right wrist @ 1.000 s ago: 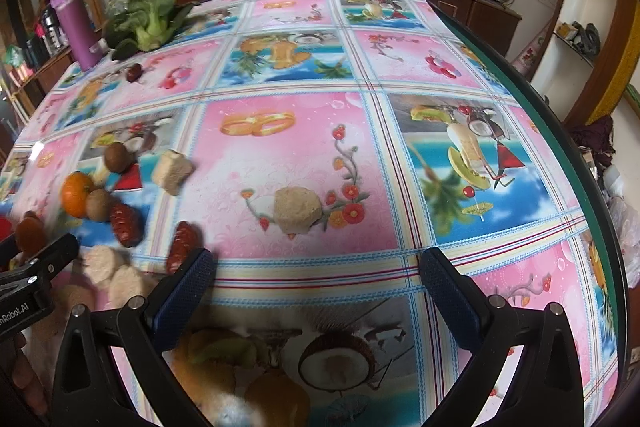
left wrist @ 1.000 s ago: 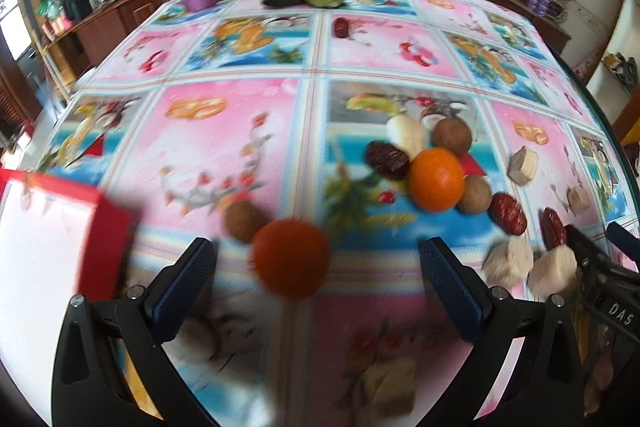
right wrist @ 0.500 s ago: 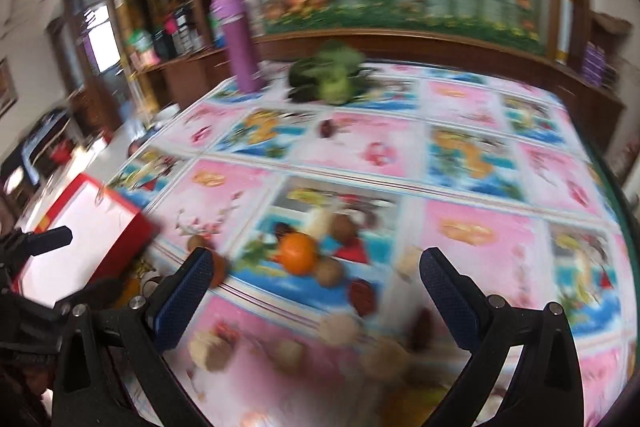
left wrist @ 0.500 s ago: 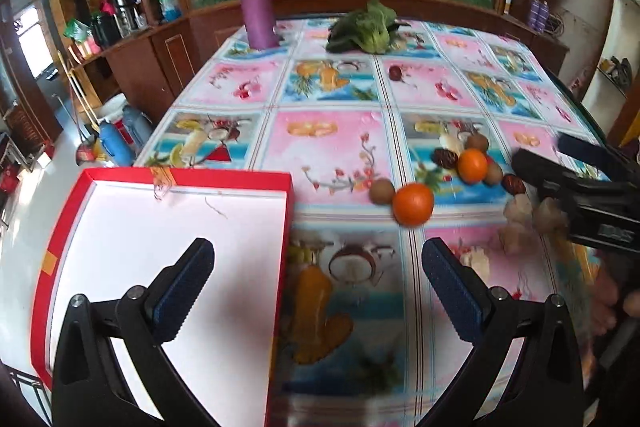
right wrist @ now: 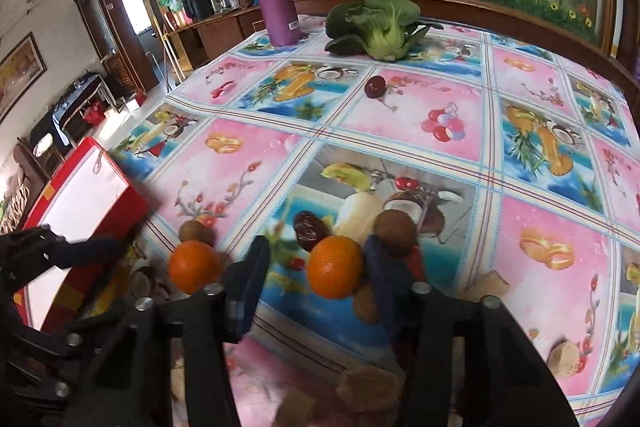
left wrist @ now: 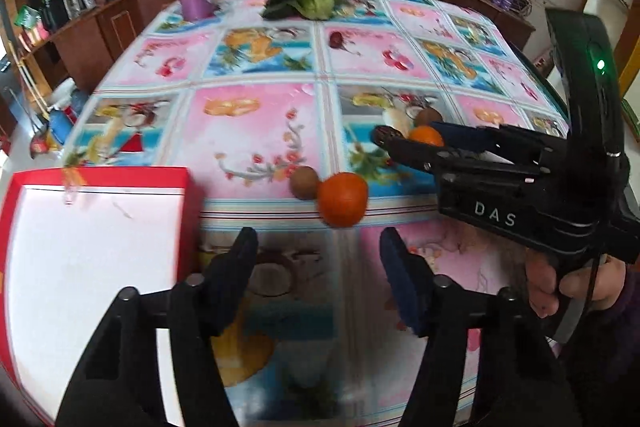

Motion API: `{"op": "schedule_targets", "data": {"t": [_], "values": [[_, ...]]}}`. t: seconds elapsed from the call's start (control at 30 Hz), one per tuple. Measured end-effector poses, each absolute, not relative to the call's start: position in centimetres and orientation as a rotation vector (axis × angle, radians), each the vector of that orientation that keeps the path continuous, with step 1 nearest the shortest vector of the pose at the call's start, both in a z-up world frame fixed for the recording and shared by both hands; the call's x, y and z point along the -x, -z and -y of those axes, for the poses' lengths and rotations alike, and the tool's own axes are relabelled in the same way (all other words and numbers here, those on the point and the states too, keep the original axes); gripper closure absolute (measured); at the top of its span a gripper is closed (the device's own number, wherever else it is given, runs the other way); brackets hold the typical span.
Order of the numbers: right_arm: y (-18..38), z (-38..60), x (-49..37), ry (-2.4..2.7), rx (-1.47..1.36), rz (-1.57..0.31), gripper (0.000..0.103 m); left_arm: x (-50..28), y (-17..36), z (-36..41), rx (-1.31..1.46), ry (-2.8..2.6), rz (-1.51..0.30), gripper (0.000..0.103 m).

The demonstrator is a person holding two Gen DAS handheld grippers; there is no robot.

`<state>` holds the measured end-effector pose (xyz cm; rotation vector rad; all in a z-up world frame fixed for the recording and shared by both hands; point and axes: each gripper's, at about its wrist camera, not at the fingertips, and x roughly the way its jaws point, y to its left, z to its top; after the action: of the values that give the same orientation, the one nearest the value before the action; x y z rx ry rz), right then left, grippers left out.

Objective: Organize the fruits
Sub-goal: 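Grasp an orange with the left tool while the right tool grasps another orange, then carry the oranges into the red-rimmed white tray and open both tools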

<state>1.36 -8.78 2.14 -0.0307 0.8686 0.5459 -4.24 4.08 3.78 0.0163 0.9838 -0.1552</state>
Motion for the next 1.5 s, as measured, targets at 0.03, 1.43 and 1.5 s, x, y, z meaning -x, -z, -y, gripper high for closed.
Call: {"op": "schedule_targets", "data": {"t": [0.03, 1.43, 1.5], "values": [[-2.1, 8.9, -1.5, -0.539, 0.040, -0.871, 0.063, 3.9, -3.4, -3.9, -0.003, 0.166, -1.000, 0.041], [-6.5, -0.5, 5.8, -0.899, -0.174, -0.845, 0.075, 11.7, -9.3, -15.5, 0.055, -0.136, -0.820, 0.068], [-6.3, -3.3, 7.0, -0.924, -0.127, -0.844, 0.075, 12.8, -8.7, -17.4, 0.032, -0.224, -0.818, 0.068]]}}
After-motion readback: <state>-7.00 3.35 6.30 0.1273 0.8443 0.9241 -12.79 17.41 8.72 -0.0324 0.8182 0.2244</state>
